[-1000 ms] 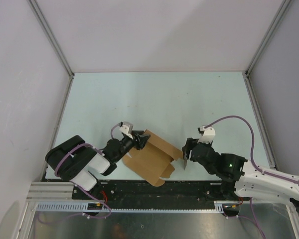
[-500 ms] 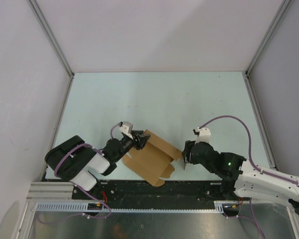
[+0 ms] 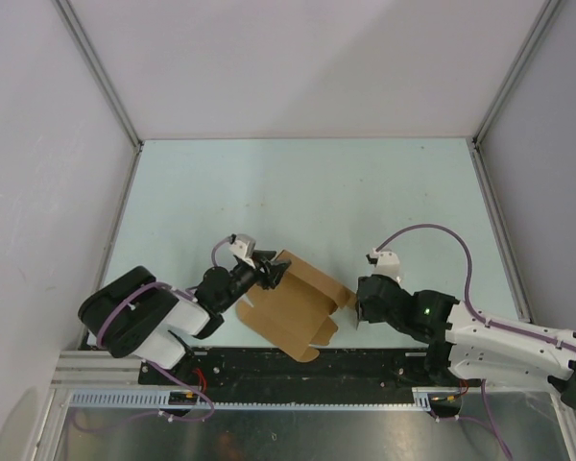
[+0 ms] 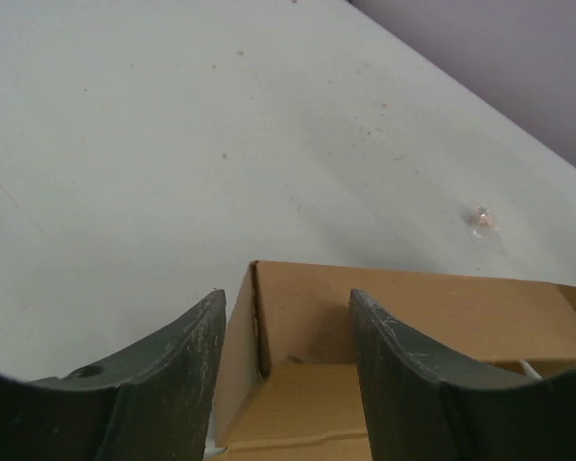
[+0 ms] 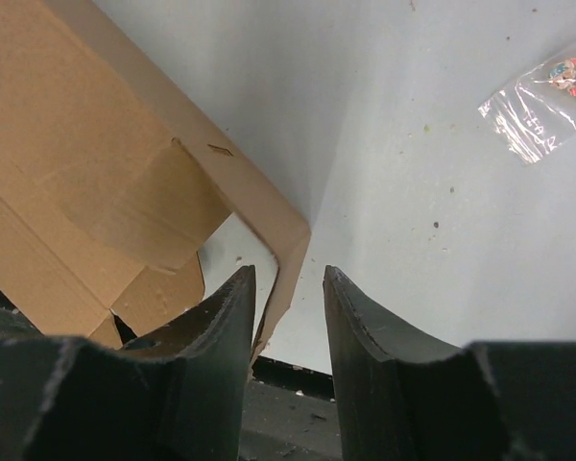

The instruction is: Fold the paper box

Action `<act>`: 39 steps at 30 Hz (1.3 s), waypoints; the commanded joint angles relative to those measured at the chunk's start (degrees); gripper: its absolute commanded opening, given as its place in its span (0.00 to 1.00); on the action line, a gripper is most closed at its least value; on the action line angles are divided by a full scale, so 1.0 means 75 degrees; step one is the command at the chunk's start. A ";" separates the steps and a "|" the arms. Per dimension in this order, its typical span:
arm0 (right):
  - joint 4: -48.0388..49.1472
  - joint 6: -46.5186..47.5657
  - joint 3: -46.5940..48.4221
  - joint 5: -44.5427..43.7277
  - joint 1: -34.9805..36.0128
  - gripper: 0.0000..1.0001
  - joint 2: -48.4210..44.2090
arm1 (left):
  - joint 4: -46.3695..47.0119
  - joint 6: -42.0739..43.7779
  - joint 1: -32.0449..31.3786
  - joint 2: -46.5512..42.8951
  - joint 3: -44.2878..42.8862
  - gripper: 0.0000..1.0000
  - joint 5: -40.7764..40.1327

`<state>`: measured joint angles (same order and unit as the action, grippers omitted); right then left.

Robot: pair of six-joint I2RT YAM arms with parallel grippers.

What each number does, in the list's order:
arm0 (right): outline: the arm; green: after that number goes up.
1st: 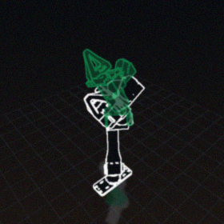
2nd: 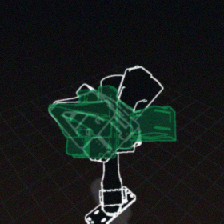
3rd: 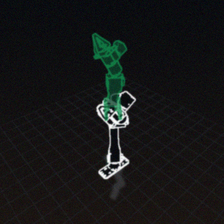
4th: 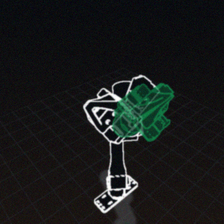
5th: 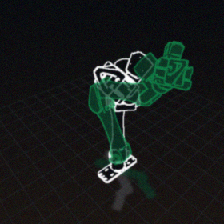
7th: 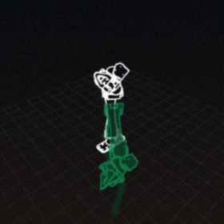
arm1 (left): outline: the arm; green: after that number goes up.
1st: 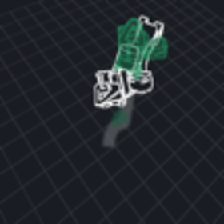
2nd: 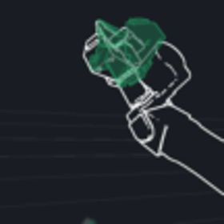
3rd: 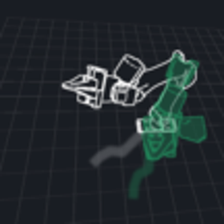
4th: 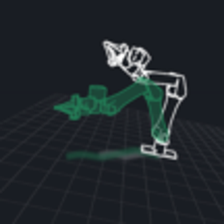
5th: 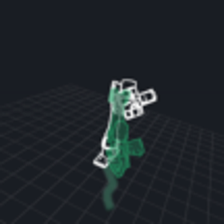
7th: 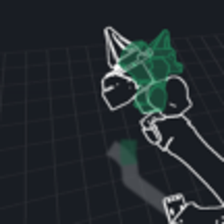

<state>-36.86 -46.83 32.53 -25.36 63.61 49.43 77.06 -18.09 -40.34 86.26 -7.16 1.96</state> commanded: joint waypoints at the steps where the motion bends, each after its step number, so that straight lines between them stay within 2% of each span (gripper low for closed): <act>1: -0.0066 -0.0143 0.0361 -0.0380 -0.0091 0.38 -0.0052 | 0.0989 0.0009 0.0058 -0.0613 -0.0065 0.60 0.0255; 8: 0.0321 0.0220 0.0361 -0.0087 -0.0372 0.35 0.0171 | 0.0039 0.0173 0.0058 -0.1691 -0.0299 0.61 0.0196; 13: 0.0614 0.0478 0.0361 -0.0028 -0.0501 0.17 0.0358 | -0.0605 0.0325 0.0070 -0.2418 -0.0206 0.63 -0.0084; 17: 0.0754 0.0805 0.0361 -0.0180 -0.0688 0.10 0.0336 | -0.1004 0.0396 0.0081 -0.2910 -0.0101 0.64 -0.0214; 21: 0.0965 0.1519 0.0373 -0.0600 -0.0806 0.03 0.0265 | -0.1262 0.0396 0.0105 -0.3215 -0.0018 0.64 -0.0226; 26: 0.1783 0.3171 0.0303 -0.0860 -0.1099 0.02 0.0323 | -0.1368 0.0408 0.0128 -0.3345 0.0040 0.64 -0.0249; 31: 0.3153 0.4904 0.0116 0.0332 -0.1836 0.00 0.0487 | -0.1462 0.0431 0.0140 -0.3473 0.0064 0.64 -0.0238; 34: 0.3729 0.5422 0.0033 0.1574 -0.2632 0.00 0.0627 | -0.1544 0.0443 0.0163 -0.3567 0.0099 0.64 -0.0237; 39: 0.4363 0.6208 0.0057 0.4351 -0.3956 0.00 0.1178 | -0.1860 0.0466 0.0210 -0.3954 0.0146 0.65 -0.0237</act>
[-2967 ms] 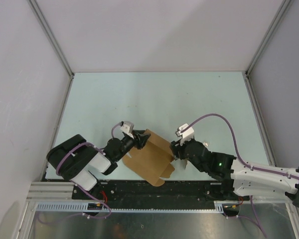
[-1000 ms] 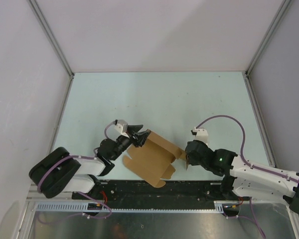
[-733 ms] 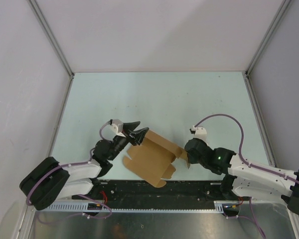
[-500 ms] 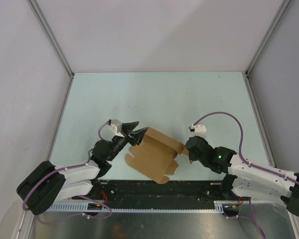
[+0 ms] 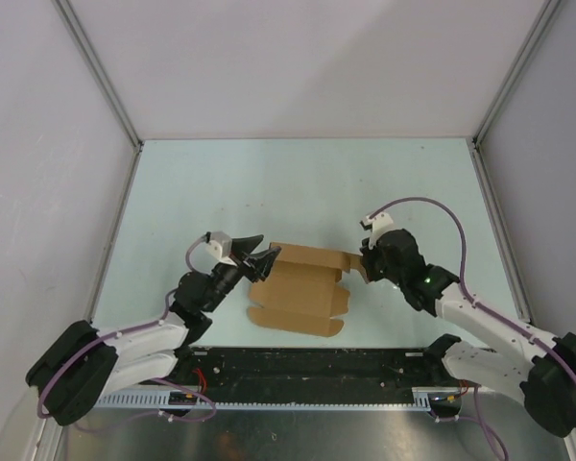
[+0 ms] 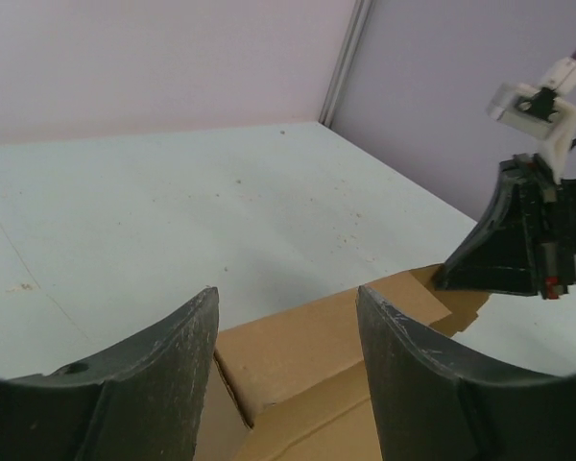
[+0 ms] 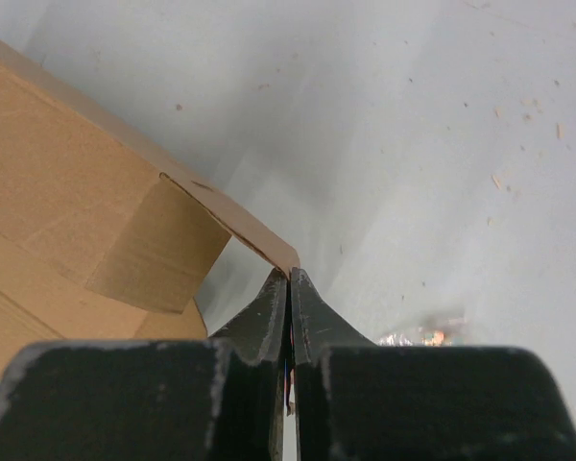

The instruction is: Fold the paper box

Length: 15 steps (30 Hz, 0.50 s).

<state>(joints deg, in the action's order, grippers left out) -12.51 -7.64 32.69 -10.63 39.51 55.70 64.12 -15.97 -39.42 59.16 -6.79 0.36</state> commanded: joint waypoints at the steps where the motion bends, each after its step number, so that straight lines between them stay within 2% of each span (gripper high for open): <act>1: 0.1268 0.1007 0.0083 0.2634 -0.1034 0.00 0.0470 | -0.0193 0.0207 0.0088 -0.0399 0.0096 0.65 -0.0025; 3: 0.1247 0.1251 0.0340 0.3186 -0.1201 0.00 0.0984 | -0.0380 0.0242 0.0100 -0.0574 0.0108 0.65 -0.0025; 8: 0.0778 0.1908 0.1090 0.3632 -0.1143 0.00 0.2158 | -0.0895 0.0359 0.0123 -0.0996 0.0073 0.65 -0.0317; 15: 0.0872 0.2319 0.1407 0.3106 -0.0885 0.00 0.2311 | -0.1412 0.0406 0.0158 -0.1489 0.0120 0.65 -0.0411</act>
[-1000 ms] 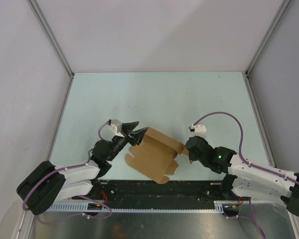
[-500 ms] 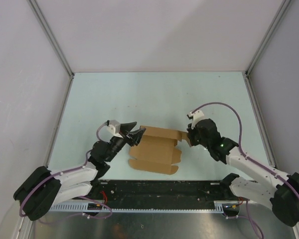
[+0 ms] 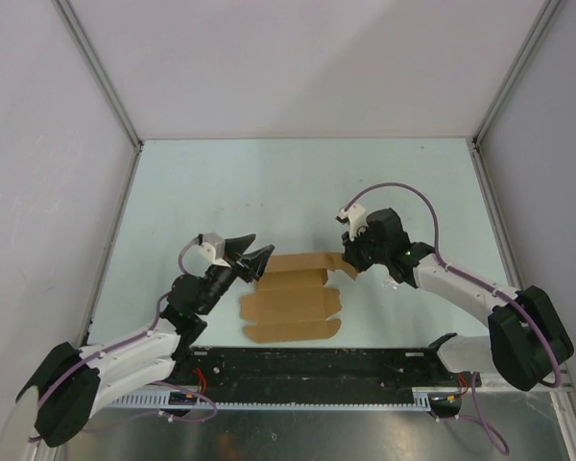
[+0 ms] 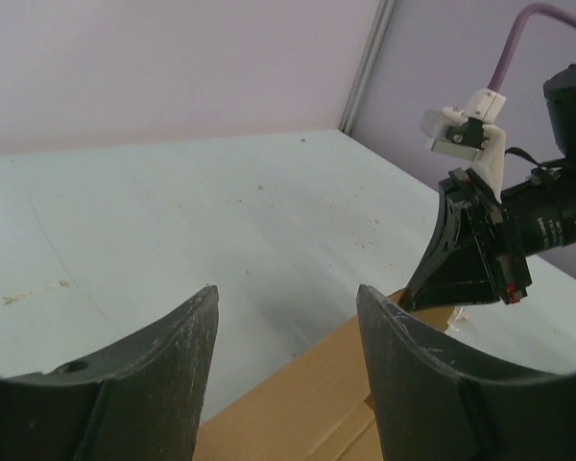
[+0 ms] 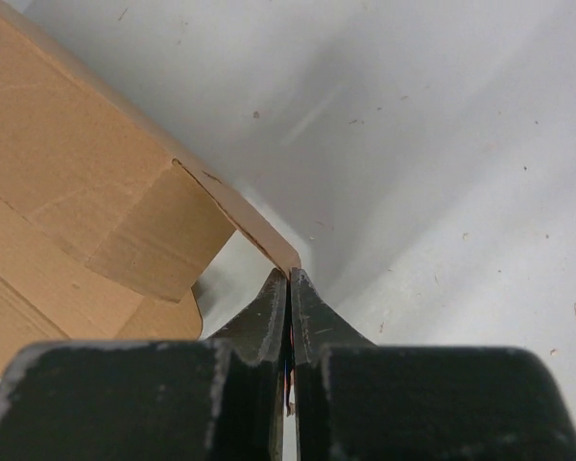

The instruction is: Fold the paper box

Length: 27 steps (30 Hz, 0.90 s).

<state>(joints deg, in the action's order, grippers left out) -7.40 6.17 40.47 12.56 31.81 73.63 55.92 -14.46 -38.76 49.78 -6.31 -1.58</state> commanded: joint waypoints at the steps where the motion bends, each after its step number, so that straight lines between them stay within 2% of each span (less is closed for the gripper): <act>1: 0.0155 0.0559 0.0439 -0.0010 0.0153 0.00 -0.0113 | -0.0366 0.0217 0.0071 -0.0320 0.0044 0.65 -0.0140; 3: 0.0085 0.0641 0.0499 0.0048 0.0188 0.02 -0.0114 | -0.0483 0.0205 0.0071 -0.0356 0.0009 0.66 -0.0094; 8: -0.0033 0.0572 0.0663 0.0083 0.0246 0.25 0.0004 | -0.0823 0.0217 0.0071 -0.0449 -0.0143 0.65 0.0047; 13: 0.0002 0.0092 0.0663 0.0061 0.0258 0.36 -0.0148 | -0.1115 0.0275 0.0071 -0.0578 -0.0214 0.65 0.0036; 17: -0.0138 -0.0634 0.0651 -0.0408 0.0258 0.36 -0.0429 | -0.1315 0.0299 0.0071 -0.0614 -0.0319 0.64 0.0153; 21: -0.0361 -0.1419 0.0452 -0.0911 0.0305 0.36 -0.0839 | -0.1654 0.0334 0.0047 -0.0742 -0.0471 0.59 0.0679; 27: -0.0501 -0.2533 -0.0110 -0.1663 0.0270 0.38 -0.2093 | -0.2849 0.0463 -0.0678 -0.1422 -0.0811 0.55 0.0282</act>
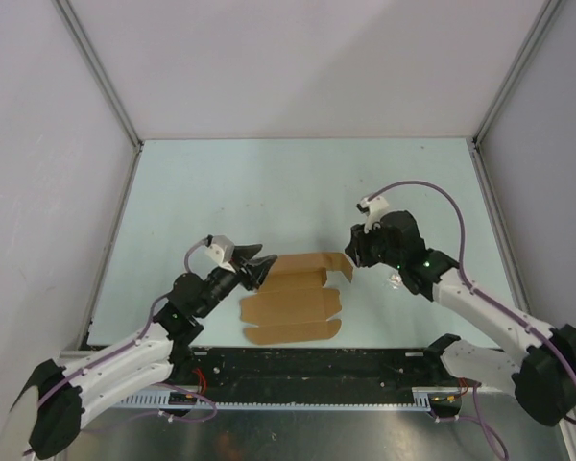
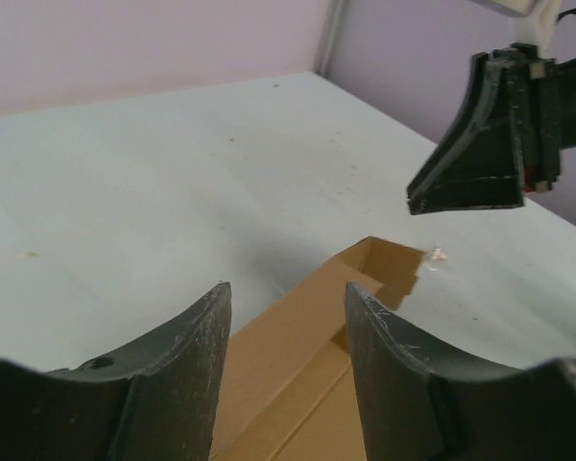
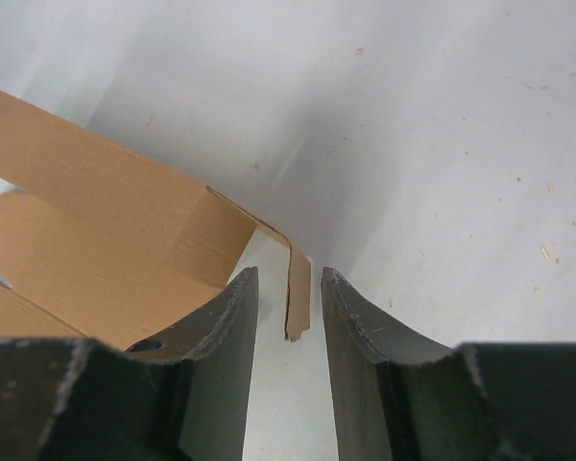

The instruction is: Fold the paper box

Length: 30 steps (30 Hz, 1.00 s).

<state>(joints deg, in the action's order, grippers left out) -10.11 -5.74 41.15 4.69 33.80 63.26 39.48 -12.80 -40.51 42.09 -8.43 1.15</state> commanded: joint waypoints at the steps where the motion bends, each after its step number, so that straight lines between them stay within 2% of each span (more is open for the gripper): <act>1: -0.0198 -0.1039 -0.0247 -0.0613 -0.0007 0.39 -0.0829 | -0.0810 0.0195 -0.0748 -0.0420 -0.0552 0.55 -0.0117; 4: -0.0468 -0.1425 -0.0260 -0.0953 -0.0030 0.39 -0.1076 | -0.0835 -0.0074 -0.1555 -0.0304 -0.0506 0.50 -0.0385; 7: -0.0667 -0.1754 -0.0295 -0.1093 -0.0030 0.38 -0.1193 | -0.0695 -0.0309 -0.2283 0.0363 -0.0599 0.33 -0.0633; 8: -0.0691 -0.1801 -0.0353 -0.1117 -0.0042 0.38 -0.1274 | -0.0601 -0.0356 -0.2414 0.0609 -0.0634 0.22 -0.0622; 11: -0.0656 -0.1965 -0.0493 -0.1141 -0.0054 0.38 -0.1450 | -0.0005 -0.0403 -0.2929 0.1745 -0.0810 0.05 -0.0575; 13: -0.0644 -0.2035 -0.0634 -0.1199 -0.0054 0.38 -0.1626 | 0.0721 -0.0415 -0.3152 0.2495 -0.0857 0.00 -0.0493; 21: -0.0656 -0.2282 -0.0939 -0.1129 -0.0288 0.39 -0.1920 | 0.3064 -0.0450 -0.3492 0.5062 -0.1254 0.00 -0.0340; 25: -0.0668 -0.2468 -0.0951 -0.1035 -0.0405 0.38 -0.1826 | 0.3395 -0.0543 -0.3610 0.6350 -0.1723 0.00 -0.0352; 30: -0.0621 -0.2610 -0.0974 -0.0826 -0.0523 0.38 -0.1873 | 0.3443 -0.0205 -0.3622 0.6646 -0.1994 0.00 -0.0586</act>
<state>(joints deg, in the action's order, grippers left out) -15.99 -23.51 33.91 -2.94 30.48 49.82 59.68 -15.53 -67.29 91.24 -20.93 -2.00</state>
